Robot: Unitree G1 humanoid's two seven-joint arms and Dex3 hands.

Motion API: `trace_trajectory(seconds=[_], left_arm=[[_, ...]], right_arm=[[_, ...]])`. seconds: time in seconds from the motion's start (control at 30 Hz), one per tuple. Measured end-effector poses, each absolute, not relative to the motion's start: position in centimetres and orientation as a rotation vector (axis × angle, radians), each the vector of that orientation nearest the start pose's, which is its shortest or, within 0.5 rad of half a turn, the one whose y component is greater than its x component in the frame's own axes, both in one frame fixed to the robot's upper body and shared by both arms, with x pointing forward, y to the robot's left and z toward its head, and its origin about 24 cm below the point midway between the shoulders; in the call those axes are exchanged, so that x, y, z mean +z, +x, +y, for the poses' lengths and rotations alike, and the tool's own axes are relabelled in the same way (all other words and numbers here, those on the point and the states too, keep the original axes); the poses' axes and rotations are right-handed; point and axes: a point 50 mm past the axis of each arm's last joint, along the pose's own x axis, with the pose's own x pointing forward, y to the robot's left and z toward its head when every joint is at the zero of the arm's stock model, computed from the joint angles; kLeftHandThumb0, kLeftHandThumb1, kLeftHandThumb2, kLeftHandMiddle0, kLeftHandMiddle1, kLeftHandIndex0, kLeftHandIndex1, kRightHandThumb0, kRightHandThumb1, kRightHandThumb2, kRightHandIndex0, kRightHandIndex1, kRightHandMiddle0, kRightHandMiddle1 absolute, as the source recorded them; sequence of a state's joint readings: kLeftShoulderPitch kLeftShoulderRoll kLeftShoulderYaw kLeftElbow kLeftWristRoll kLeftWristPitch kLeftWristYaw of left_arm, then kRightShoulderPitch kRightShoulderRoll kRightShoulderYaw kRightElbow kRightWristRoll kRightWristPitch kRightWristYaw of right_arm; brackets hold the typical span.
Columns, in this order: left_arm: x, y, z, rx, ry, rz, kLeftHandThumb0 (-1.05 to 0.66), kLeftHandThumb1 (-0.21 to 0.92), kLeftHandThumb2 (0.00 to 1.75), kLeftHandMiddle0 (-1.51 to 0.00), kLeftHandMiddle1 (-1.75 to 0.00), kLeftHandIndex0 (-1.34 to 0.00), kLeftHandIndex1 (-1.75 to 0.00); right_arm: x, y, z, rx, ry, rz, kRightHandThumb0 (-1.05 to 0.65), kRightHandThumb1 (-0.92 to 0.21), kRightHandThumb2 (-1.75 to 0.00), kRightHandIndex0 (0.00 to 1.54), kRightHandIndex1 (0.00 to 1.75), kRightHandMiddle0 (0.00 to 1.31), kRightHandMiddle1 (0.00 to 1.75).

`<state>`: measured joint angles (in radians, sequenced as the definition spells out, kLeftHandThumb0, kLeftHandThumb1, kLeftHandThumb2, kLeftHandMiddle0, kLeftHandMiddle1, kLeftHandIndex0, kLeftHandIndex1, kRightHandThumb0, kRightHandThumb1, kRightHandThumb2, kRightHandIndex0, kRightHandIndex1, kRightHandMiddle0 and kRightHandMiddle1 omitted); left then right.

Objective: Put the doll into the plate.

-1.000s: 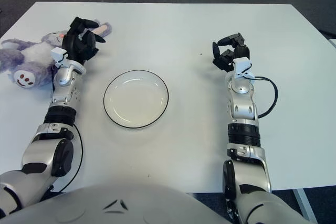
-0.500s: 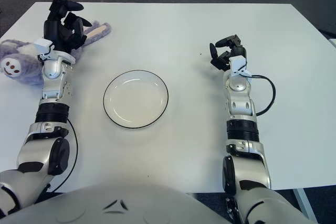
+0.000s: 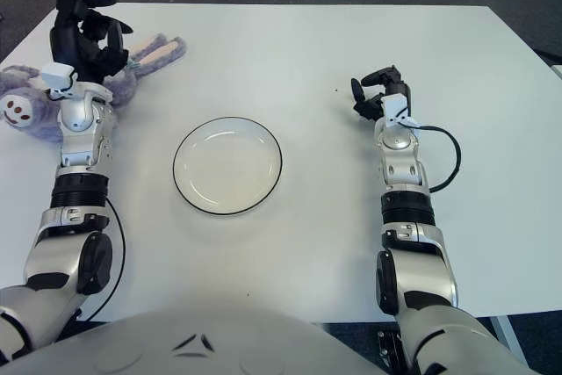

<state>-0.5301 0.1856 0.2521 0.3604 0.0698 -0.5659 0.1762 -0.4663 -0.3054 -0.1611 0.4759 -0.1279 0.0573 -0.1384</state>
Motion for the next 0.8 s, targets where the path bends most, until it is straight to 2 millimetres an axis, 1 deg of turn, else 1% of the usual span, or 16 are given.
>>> trace_trajectory(seconds=[0.17, 0.27, 0.43, 0.5, 0.57, 0.8], left_arm=[[17.4, 31.7, 21.5, 0.31, 0.152, -0.808, -0.01, 0.78, 0.55, -0.46, -1.63, -0.4, -1.31], [17.3, 31.6, 21.7, 0.319, 0.162, -0.822, -0.01, 0.79, 0.52, -0.44, -1.65, -0.42, -1.28], [17.1, 31.1, 22.2, 0.322, 0.214, -0.897, -0.01, 0.81, 0.5, -0.42, -1.67, -0.44, -1.25], [17.1, 30.9, 22.5, 0.328, 0.225, -0.914, -0.01, 0.82, 0.48, -0.41, -1.57, -0.41, -1.38], [17.2, 30.8, 22.8, 0.332, 0.232, -0.927, -0.01, 0.83, 0.47, -0.4, -1.53, -0.41, -1.42], [17.6, 30.5, 23.5, 0.333, 0.275, -0.963, 0.0, 0.85, 0.45, -0.38, -1.5, -0.39, -1.47]], right_arm=[[8.4, 33.6, -24.4, -0.303, -0.356, 0.029, -0.37, -0.77, -0.68, 0.74, 1.75, 0.34, 1.7], [8.4, 33.6, -24.4, -0.302, -0.356, 0.03, -0.37, -0.77, -0.67, 0.74, 1.75, 0.34, 1.69], [8.4, 33.6, -24.4, -0.301, -0.358, 0.028, -0.37, -0.77, -0.67, 0.74, 1.75, 0.35, 1.69], [8.4, 33.6, -24.4, -0.3, -0.358, 0.028, -0.37, -0.77, -0.66, 0.74, 1.75, 0.35, 1.68], [8.4, 33.6, -24.4, -0.301, -0.359, 0.029, -0.37, -0.77, -0.66, 0.75, 1.75, 0.35, 1.68], [8.4, 33.6, -24.4, -0.298, -0.364, 0.03, -0.37, -0.77, -0.65, 0.75, 1.75, 0.36, 1.67]])
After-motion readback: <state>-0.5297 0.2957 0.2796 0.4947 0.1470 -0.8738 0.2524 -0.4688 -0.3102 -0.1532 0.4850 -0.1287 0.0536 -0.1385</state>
